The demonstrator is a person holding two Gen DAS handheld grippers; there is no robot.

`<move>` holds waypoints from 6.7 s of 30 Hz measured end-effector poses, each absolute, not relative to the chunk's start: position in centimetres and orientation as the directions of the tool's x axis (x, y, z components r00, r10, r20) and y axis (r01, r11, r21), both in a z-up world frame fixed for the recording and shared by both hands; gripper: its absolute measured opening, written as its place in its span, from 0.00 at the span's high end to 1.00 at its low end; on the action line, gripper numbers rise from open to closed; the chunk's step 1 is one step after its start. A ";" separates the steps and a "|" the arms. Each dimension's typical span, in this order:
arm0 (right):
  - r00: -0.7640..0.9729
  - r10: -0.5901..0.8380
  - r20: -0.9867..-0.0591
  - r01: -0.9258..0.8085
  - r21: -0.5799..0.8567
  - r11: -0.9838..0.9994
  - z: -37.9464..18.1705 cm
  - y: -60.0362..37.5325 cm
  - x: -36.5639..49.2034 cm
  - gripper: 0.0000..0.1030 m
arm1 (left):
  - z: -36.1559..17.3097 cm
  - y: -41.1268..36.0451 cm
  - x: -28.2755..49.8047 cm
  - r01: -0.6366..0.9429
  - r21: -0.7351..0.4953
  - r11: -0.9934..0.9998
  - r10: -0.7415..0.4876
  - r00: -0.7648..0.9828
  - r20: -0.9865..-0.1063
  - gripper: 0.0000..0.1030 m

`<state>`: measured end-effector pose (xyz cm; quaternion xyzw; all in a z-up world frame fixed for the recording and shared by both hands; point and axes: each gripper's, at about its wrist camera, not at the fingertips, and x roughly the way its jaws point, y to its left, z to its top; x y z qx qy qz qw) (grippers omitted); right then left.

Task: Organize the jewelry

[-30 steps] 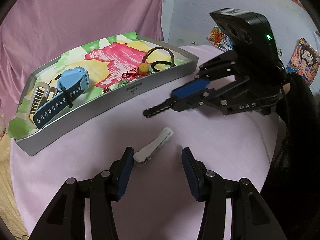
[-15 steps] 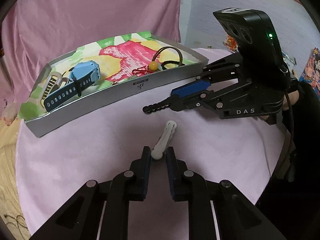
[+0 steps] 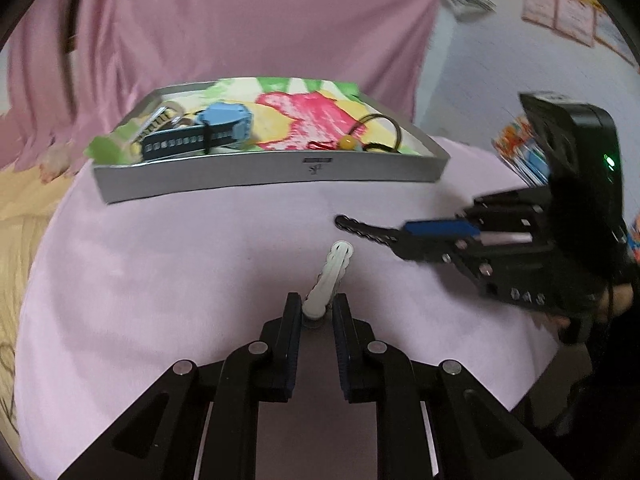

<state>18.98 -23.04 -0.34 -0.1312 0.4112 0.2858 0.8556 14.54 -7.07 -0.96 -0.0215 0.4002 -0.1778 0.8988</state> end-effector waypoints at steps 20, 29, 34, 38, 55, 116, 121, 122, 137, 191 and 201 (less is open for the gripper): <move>0.607 0.429 -0.669 -0.472 0.131 0.872 -0.2 -26.0 16.7 0.90 | -0.2 -6.9 13.7 0.262 -0.248 0.932 -0.361 0.713 -0.601 0.86; 0.732 0.428 -0.531 -0.397 0.179 0.900 2.9 -28.7 17.4 0.90 | 2.6 -8.2 16.3 0.257 -0.238 0.937 -0.348 0.767 -0.539 0.86; 0.792 0.381 -0.477 -0.323 0.203 0.924 4.0 -30.4 19.0 0.90 | 3.8 -9.6 19.4 0.257 -0.216 0.942 -0.334 0.779 -0.530 0.86; 0.818 0.315 -0.481 -0.254 0.189 0.948 3.9 -31.1 21.4 0.90 | 4.1 -10.4 21.9 0.256 -0.220 0.941 -0.336 0.769 -0.544 0.86; 0.732 0.288 -0.617 -0.199 0.211 0.957 0.1 -29.9 28.2 0.90 | 1.4 -11.2 28.7 0.232 -0.189 0.954 -0.298 0.674 -0.676 0.86; 0.904 0.169 -0.393 -0.123 0.141 0.982 3.3 -31.5 23.0 0.08 | 4.1 -7.6 23.2 0.109 -0.134 0.985 -0.156 0.892 -0.424 0.01; 0.915 0.164 -0.370 -0.121 0.138 0.983 3.5 -31.7 22.4 0.08 | 4.4 -7.5 22.4 0.090 -0.126 0.988 -0.132 0.914 -0.385 0.01; 0.916 0.164 -0.367 -0.121 0.137 0.983 3.6 -31.6 22.4 0.08 | 4.5 -7.5 22.3 0.086 -0.125 0.988 -0.128 0.916 -0.380 0.01; 0.945 0.157 -0.287 -0.126 0.122 0.985 4.1 -31.2 19.5 0.08 | 5.0 -7.1 19.7 0.055 -0.105 0.993 -0.084 0.950 -0.301 0.01; 0.946 0.157 -0.285 -0.124 0.133 0.983 1.4 -27.2 4.4 0.07 | 1.7 -1.7 4.7 0.029 -0.085 0.996 -0.053 0.955 -0.292 0.01; 0.943 0.162 -0.292 -0.127 0.133 0.983 1.3 -26.8 4.8 0.07 | 1.5 -2.0 4.9 0.034 -0.083 0.996 -0.058 0.952 -0.300 0.01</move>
